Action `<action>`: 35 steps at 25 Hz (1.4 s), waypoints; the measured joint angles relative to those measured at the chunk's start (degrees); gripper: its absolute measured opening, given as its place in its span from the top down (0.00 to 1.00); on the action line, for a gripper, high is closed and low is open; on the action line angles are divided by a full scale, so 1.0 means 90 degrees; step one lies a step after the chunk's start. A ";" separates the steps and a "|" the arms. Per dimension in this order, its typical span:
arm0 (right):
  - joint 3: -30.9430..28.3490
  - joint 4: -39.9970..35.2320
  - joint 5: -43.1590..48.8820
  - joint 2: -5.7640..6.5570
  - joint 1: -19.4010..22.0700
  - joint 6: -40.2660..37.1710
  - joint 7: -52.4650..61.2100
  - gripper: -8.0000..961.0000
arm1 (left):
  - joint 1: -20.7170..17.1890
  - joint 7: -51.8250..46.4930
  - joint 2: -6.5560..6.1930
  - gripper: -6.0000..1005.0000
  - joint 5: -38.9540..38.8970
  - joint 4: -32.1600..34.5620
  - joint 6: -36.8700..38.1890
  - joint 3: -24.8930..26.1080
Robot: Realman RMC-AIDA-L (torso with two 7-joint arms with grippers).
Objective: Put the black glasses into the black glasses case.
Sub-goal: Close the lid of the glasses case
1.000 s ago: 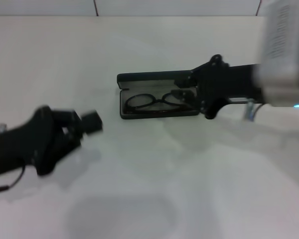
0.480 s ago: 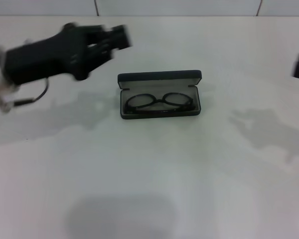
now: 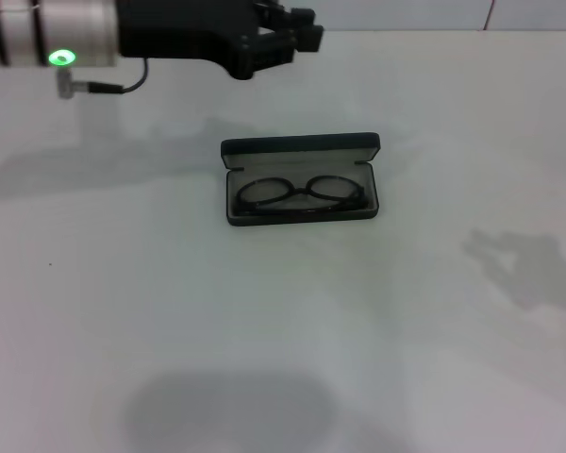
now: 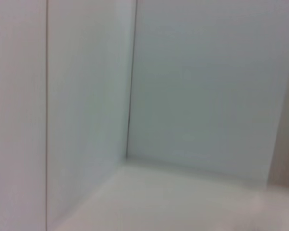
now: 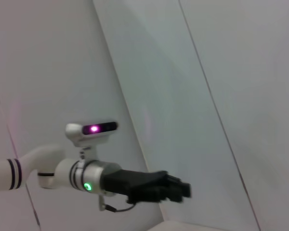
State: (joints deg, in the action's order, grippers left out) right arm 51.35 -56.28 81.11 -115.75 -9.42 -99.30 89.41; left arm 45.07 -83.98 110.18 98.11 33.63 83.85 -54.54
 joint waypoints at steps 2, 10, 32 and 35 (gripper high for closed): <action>-0.0004 0.0170 -0.0016 0.0000 -0.0030 -0.0006 -0.0069 0.82 | 0.0232 -0.0214 0.0091 0.78 0.0689 -0.0011 -0.0225 -0.0042; 0.0026 0.0652 -0.0001 0.0000 -0.0218 -0.0015 -0.0252 0.81 | 0.0503 -0.0453 0.0470 0.78 0.2054 -0.0046 -0.1232 -0.0056; 0.0018 0.1116 0.0014 0.0007 -0.0534 0.0070 -0.0452 0.79 | 0.0684 -0.0461 0.0641 0.78 0.2676 -0.0462 -0.2057 -0.0237; -0.0004 0.1152 0.0017 0.0009 -0.0535 0.0070 -0.0475 0.79 | 0.0683 -0.0472 0.0644 0.78 0.2679 -0.0464 -0.2061 -0.0309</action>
State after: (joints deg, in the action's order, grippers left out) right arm 51.32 -45.91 81.27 -115.68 -14.24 -98.67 85.14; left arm 51.22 -88.23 115.98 122.22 29.45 65.29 -57.32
